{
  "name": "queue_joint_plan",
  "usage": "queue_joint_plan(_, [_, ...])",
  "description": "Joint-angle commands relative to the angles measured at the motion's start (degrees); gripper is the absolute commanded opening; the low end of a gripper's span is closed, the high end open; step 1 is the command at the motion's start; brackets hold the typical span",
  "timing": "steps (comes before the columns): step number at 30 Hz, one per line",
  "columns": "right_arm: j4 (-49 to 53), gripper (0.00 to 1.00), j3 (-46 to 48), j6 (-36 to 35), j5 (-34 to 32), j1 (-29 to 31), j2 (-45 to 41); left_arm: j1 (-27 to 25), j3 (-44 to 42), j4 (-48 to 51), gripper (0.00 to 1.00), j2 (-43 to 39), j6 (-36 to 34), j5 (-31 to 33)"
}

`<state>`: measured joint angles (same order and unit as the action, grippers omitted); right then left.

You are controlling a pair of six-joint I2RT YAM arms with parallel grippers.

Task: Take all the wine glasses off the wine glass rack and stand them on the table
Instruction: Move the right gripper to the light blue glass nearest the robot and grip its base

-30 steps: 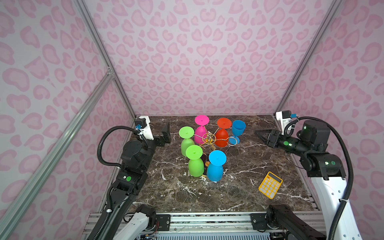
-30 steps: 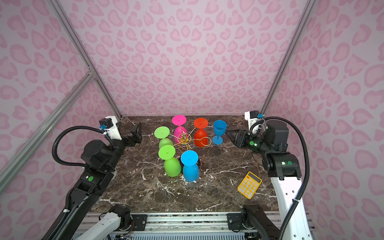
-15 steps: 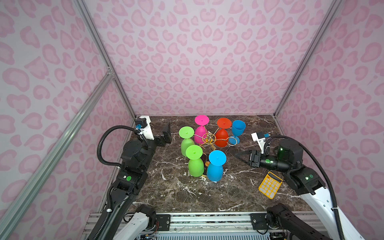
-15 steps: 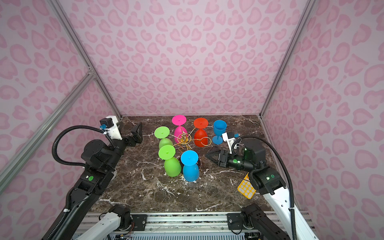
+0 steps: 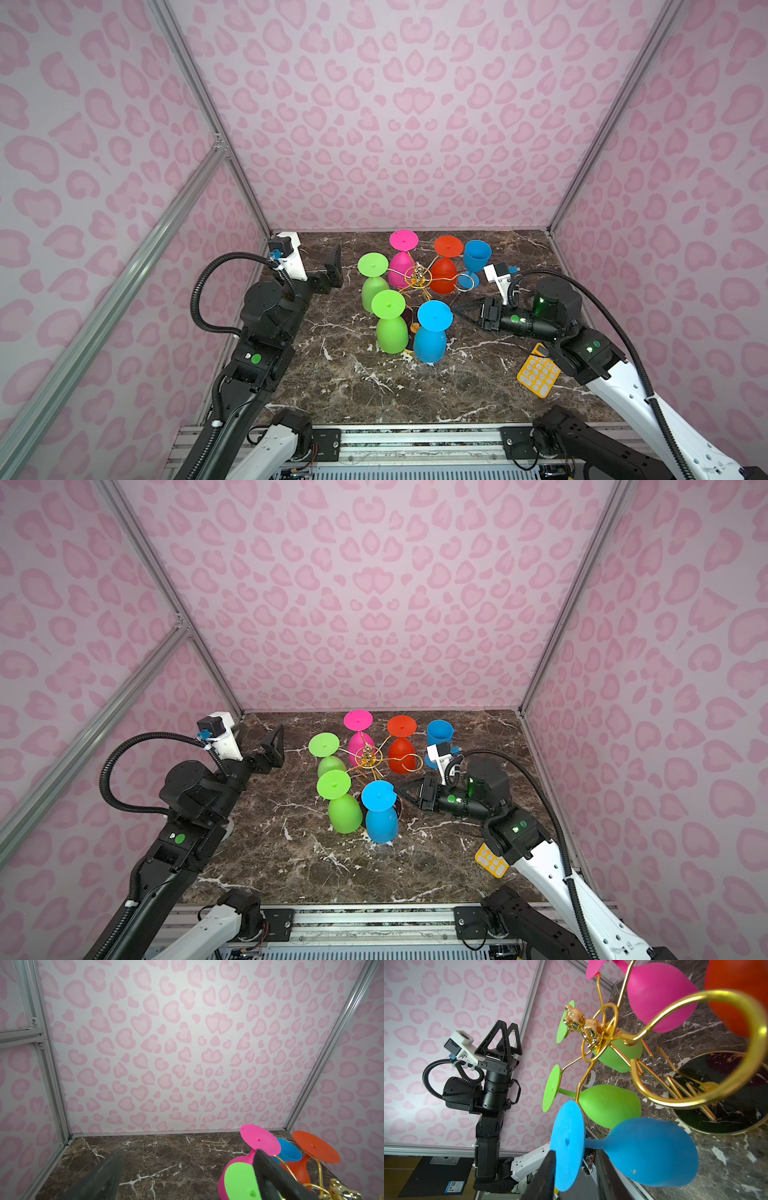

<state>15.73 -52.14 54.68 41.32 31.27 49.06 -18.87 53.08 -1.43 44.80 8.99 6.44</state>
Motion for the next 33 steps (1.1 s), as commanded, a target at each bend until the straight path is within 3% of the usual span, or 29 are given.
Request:
queue_joint_plan(1, [-2.77, 0.34, 0.87, 1.31, -0.89, 0.41, 0.07, 0.06, 0.45, -1.71, 0.98, -0.13, 0.10, -0.63])
queue_joint_plan(18, [-6.01, 0.31, 2.22, 3.83, -1.16, 2.22, 1.79, 0.04, 0.10, -1.64, 0.98, 0.00, -0.46, -1.02])
queue_joint_plan(33, [-6.41, 0.17, 1.99, 4.73, -0.98, 2.22, 2.43, 0.06, -0.08, -1.61, 0.98, 0.10, -0.77, -1.34])
